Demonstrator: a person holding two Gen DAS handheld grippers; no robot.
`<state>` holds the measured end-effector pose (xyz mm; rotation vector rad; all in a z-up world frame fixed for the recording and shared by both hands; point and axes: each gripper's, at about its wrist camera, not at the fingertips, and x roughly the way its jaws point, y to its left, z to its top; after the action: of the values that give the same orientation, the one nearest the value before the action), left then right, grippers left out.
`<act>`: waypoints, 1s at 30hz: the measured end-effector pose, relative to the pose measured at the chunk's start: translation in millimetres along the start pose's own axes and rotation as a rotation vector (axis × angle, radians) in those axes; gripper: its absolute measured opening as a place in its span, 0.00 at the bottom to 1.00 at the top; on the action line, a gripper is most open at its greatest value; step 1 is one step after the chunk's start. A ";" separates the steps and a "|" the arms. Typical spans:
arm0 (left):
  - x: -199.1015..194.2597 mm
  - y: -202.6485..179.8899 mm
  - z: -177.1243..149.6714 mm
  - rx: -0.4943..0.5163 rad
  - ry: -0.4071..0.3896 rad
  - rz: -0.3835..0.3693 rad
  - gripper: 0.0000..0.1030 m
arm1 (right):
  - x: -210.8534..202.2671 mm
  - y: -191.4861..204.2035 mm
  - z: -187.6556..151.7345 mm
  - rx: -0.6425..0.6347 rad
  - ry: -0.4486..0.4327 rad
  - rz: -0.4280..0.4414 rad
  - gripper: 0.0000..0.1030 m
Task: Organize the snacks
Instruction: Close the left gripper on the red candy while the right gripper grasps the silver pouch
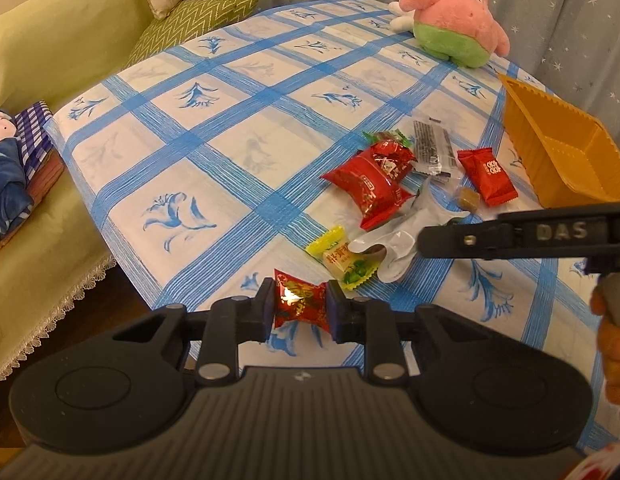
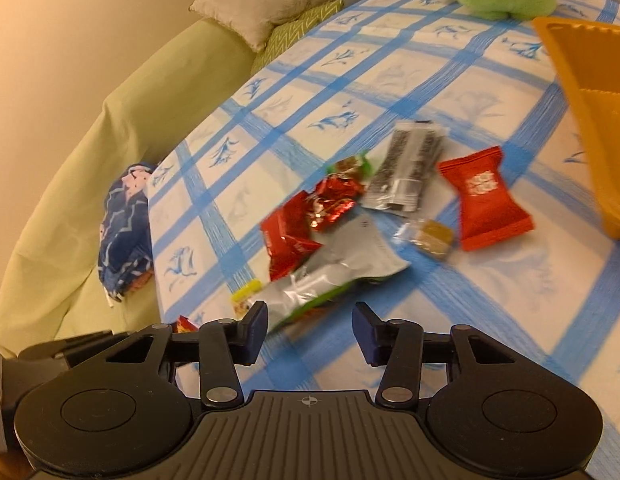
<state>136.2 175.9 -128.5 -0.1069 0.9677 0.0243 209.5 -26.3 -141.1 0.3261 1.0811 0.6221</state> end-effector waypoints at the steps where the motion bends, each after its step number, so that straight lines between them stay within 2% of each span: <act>1: -0.2 0.4 0.1 -0.001 0.000 -0.001 0.23 | 3.4 0.0 1.0 0.007 0.006 0.001 0.43; 4: -0.3 1.5 0.6 -0.005 0.000 -0.001 0.23 | 11.1 0.0 3.8 0.026 0.025 -0.005 0.35; 8: 0.4 2.7 1.1 -0.009 0.001 -0.005 0.23 | 11.8 -6.6 6.1 0.027 0.049 -0.062 0.34; 13: 1.3 3.0 2.9 -0.010 -0.001 -0.011 0.23 | -0.6 -24.9 11.6 0.027 0.033 -0.137 0.34; 16: 1.7 2.5 4.6 -0.007 -0.003 -0.013 0.23 | -8.2 -36.3 15.2 0.060 0.033 -0.132 0.34; 18: 2.1 3.4 5.7 -0.009 -0.003 -0.012 0.23 | -15.3 -40.9 16.2 0.116 0.026 -0.074 0.36; 19: 2.3 4.1 6.2 -0.010 -0.003 -0.011 0.23 | -17.4 -42.1 15.9 0.155 0.032 -0.035 0.39; 20: 2.5 4.7 6.9 -0.011 -0.003 -0.010 0.23 | -18.2 -42.8 15.3 0.199 0.038 0.002 0.52; 22: 2.7 5.7 8.1 -0.012 -0.005 -0.007 0.23 | -15.7 -40.0 13.8 0.263 0.046 0.035 0.63; 28: 3.1 7.9 9.4 -0.014 -0.004 -0.008 0.23 | -0.8 -22.0 13.8 0.243 0.035 0.019 0.62; 30: 3.5 8.8 9.1 -0.016 -0.001 -0.007 0.23 | 6.7 -18.6 13.9 0.245 0.042 -0.016 0.59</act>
<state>145.0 185.5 -127.0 -0.1251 0.9664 0.0258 229.9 -36.1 -149.7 0.5173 1.2017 0.4842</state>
